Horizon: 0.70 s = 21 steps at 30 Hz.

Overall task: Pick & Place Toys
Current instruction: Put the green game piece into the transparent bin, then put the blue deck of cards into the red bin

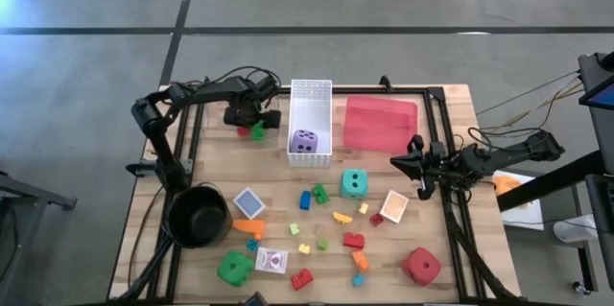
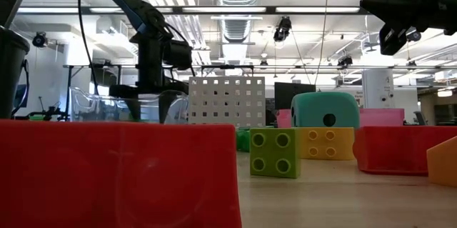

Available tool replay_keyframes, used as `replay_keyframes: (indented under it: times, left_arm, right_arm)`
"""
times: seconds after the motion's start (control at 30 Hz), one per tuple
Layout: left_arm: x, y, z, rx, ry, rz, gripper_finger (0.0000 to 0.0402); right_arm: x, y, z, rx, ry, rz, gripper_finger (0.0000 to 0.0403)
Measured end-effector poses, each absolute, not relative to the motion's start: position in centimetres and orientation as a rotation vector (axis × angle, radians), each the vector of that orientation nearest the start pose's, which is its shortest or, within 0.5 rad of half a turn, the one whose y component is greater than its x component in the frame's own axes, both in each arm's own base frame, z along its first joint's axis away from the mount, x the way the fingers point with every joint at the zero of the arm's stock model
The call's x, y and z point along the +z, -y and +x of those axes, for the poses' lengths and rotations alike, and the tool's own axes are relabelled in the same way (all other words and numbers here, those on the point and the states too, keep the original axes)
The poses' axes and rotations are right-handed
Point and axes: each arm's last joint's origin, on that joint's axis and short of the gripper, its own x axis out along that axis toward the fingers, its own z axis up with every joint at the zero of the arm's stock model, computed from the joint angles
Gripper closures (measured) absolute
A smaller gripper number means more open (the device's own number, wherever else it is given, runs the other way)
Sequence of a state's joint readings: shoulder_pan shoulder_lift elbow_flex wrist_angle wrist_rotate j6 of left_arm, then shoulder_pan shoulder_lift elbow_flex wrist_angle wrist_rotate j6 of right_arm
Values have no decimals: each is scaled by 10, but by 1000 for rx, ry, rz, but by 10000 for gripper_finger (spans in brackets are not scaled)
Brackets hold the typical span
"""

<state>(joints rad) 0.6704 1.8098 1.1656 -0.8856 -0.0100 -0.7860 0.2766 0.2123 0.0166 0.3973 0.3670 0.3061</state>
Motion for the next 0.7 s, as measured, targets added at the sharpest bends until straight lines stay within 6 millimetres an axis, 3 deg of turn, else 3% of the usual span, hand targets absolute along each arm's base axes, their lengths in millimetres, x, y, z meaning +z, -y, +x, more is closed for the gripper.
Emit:
replay_keyframes:
  times: [0.1, 0.23, 0.47, 0.7]
  left_arm:
    - [165, -198, 249, 1119, -1216, -1110, 60]
    - [167, -197, 248, 1119, -1212, -1107, 24]
    - [173, -196, 247, 1090, -1211, -1083, 14]
    - [201, -186, 243, 1024, -1139, -1041, 13]
  right_arm:
    - [189, -19, 106, -60, 204, 369, 382]
    - [189, -19, 106, -60, 204, 369, 382]
    - [189, -19, 106, -60, 204, 369, 382]
    - [189, -19, 106, -60, 204, 369, 382]
